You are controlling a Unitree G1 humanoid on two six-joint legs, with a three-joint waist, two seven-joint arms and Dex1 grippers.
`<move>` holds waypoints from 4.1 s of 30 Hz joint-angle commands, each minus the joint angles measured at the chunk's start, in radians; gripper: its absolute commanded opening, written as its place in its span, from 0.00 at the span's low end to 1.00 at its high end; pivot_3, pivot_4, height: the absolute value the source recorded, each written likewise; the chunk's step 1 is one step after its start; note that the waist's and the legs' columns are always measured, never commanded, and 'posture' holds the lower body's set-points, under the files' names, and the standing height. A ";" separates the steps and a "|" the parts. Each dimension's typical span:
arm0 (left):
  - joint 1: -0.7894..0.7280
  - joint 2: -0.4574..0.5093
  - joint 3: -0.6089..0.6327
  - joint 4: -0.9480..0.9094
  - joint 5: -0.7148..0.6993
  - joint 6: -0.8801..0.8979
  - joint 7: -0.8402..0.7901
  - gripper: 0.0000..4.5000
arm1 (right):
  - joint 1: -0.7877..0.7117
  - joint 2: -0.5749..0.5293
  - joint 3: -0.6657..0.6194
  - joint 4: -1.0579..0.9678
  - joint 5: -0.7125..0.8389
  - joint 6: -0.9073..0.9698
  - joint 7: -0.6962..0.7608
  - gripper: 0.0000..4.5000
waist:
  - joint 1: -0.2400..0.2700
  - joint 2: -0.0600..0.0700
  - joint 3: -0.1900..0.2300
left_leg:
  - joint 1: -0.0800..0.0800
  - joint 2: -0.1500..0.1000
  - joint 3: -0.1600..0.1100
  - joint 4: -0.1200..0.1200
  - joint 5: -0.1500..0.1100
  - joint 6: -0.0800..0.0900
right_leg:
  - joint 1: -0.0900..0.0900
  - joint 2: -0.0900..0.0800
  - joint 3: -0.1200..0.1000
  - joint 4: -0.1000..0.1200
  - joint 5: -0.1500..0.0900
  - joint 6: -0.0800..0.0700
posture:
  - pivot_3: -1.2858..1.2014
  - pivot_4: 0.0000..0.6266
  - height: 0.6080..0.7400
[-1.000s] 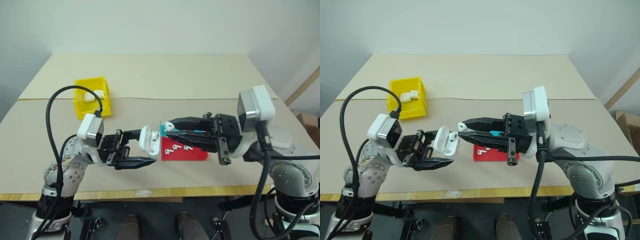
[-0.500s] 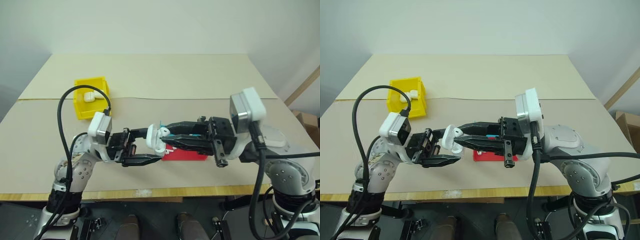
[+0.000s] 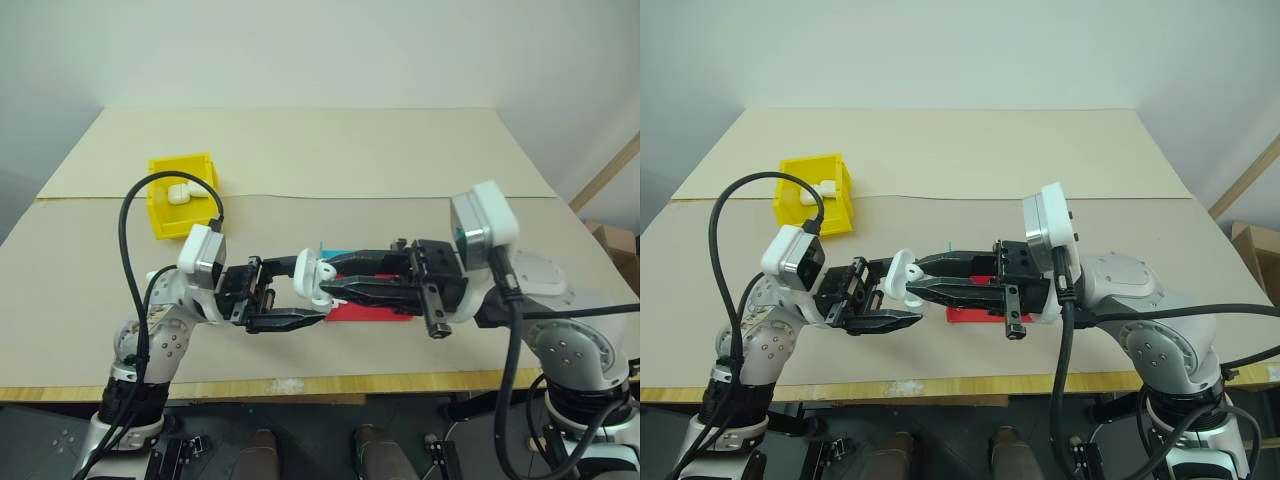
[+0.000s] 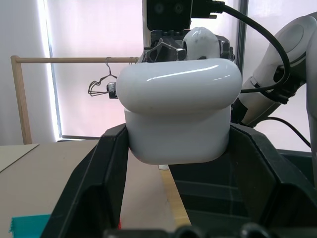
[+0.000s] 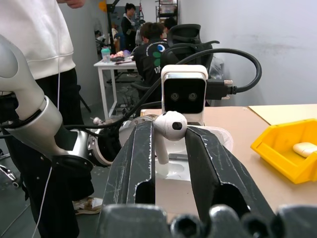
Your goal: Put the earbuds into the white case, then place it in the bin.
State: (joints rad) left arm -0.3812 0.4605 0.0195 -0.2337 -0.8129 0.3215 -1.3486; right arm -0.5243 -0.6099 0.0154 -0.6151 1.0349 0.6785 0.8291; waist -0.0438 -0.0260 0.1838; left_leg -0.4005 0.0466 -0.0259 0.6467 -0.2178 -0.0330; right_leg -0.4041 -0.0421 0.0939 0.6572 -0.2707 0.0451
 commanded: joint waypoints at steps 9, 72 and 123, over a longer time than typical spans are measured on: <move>-0.007 -0.007 0.005 -0.026 -0.009 -0.026 -0.003 0.61 | 0.011 -0.003 0.006 -0.027 -0.005 -0.002 0.011 0.23 | 0.000 0.000 0.000 | 0.000 0.000 0.000 0.000 0.000 0.000 | 0.000 0.000 0.000 0.000 0.000 0.000 | 0.52 0.24 1.00; -0.033 -0.031 -0.005 0.021 0.012 -0.034 -0.013 0.61 | -0.577 -0.170 0.087 0.423 -0.200 0.062 0.381 0.00 | -0.001 0.000 0.000 | 0.000 0.000 0.000 0.000 0.000 0.000 | -0.001 0.000 0.000 -0.001 0.000 0.000 | 0.52 0.24 1.00; -0.046 -0.044 -0.001 0.030 0.044 -0.044 -0.039 0.61 | -0.745 -0.086 0.337 0.524 -0.521 0.012 0.751 0.00 | 0.000 0.000 0.000 | -0.003 0.000 -0.001 0.001 0.000 0.000 | -0.003 0.000 -0.002 0.001 0.000 0.000 | 0.52 0.24 1.00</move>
State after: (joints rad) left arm -0.4203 0.4228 -0.0037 -0.1802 -0.7397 0.3036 -1.3867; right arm -1.2778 -0.6772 0.3658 -0.0655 0.5280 0.7071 1.5328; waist -0.0438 -0.0256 0.1840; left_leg -0.4037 0.0469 -0.0272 0.6480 -0.2178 -0.0328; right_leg -0.4071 -0.0423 0.0916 0.6580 -0.2704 0.0447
